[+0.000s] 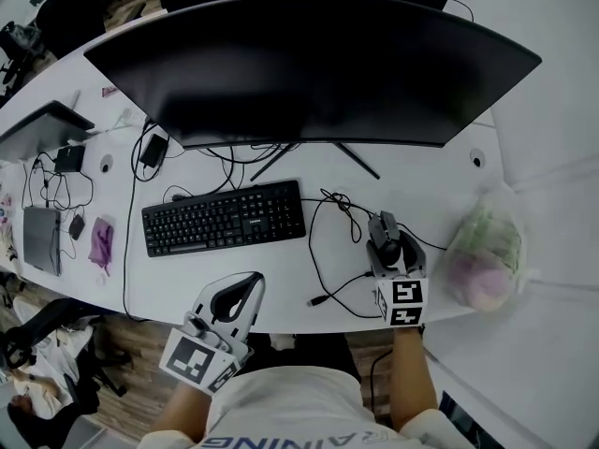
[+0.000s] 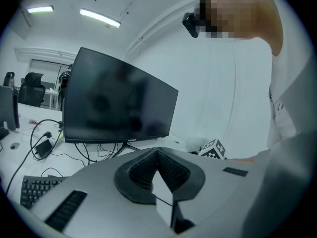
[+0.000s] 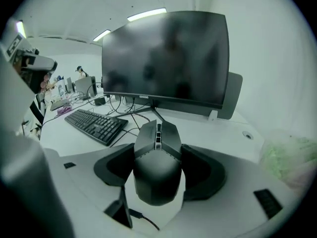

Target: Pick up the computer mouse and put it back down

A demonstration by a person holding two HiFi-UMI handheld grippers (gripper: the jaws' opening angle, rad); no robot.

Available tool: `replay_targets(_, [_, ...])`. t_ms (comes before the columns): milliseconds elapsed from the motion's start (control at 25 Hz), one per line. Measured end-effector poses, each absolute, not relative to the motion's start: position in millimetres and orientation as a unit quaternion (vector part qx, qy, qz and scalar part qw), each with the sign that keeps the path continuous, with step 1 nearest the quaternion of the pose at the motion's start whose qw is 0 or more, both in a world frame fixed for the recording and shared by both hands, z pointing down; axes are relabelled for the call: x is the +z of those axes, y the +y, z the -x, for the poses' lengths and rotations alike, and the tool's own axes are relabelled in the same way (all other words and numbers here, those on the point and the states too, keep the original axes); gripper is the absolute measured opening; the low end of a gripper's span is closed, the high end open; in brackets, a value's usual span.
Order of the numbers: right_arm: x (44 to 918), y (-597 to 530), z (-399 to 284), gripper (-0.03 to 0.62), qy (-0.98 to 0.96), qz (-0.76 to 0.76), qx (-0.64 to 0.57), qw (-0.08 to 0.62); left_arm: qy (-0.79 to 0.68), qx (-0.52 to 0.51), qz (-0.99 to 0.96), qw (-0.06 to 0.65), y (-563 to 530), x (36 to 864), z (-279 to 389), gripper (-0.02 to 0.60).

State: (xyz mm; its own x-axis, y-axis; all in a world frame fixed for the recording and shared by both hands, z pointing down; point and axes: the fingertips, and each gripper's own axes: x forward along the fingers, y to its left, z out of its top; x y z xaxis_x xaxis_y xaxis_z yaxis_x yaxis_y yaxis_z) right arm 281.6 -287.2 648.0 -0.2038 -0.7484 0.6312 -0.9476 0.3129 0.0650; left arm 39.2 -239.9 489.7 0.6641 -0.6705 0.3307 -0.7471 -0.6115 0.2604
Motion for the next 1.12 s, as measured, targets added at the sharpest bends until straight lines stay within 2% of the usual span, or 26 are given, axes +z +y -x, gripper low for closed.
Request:
replay_targets(520, [524.6,-272.9,-255.2,0.299,-0.774,-0.592,0.090,0.203,-0.374,0.055,-0.917,0.132,-232.3,425.6,-31.4,0.005])
replay_targets(1120, [401.3,-245.8,-214.5,0.299,-0.781,-0.616,-0.015,0.099,-0.380,-0.019,-0.923,0.055,-227.1,349.0,9.9,0.005])
